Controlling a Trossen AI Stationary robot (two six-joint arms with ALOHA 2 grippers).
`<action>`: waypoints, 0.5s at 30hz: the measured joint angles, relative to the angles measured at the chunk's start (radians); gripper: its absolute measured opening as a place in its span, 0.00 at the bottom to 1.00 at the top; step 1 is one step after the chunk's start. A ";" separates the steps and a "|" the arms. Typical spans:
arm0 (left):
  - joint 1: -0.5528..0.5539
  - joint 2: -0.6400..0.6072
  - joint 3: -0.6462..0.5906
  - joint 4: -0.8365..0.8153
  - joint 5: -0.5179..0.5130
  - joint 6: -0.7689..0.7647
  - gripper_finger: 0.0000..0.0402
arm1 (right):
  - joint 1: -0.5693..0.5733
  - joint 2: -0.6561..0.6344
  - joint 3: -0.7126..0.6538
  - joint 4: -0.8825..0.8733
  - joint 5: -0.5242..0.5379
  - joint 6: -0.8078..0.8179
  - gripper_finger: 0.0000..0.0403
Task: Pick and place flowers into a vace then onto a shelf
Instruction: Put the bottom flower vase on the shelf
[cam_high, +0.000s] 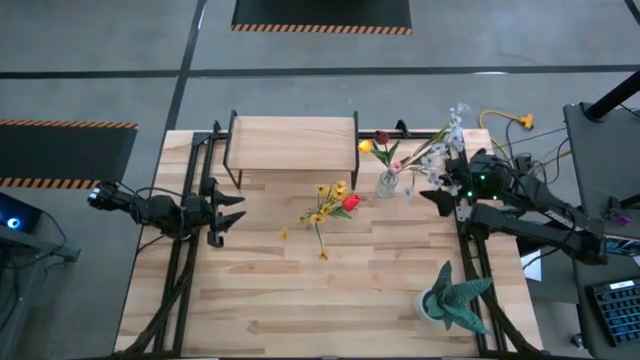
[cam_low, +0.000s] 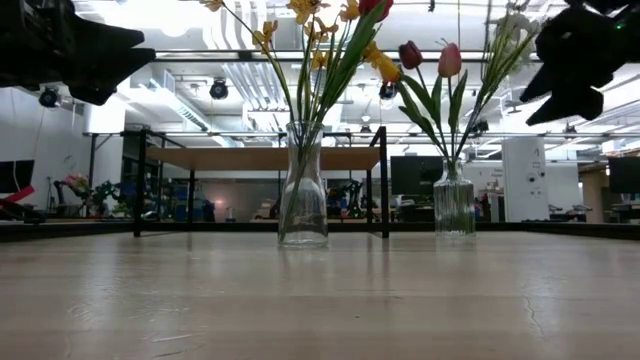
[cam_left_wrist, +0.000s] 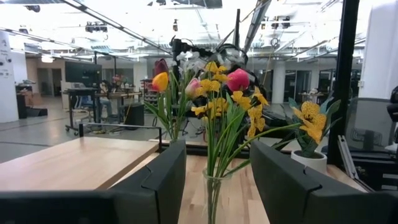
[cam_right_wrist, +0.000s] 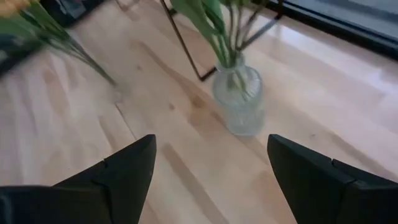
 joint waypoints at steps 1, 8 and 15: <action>0.000 0.000 0.000 0.000 0.000 0.000 0.41 | 0.008 -0.006 -0.009 0.014 -0.002 0.033 0.74; 0.000 0.000 0.000 0.003 -0.004 0.001 0.41 | 0.064 0.002 0.004 0.101 0.023 0.093 0.74; 0.000 0.000 0.000 0.003 -0.005 0.001 0.41 | 0.160 0.086 0.000 0.128 0.107 0.113 0.74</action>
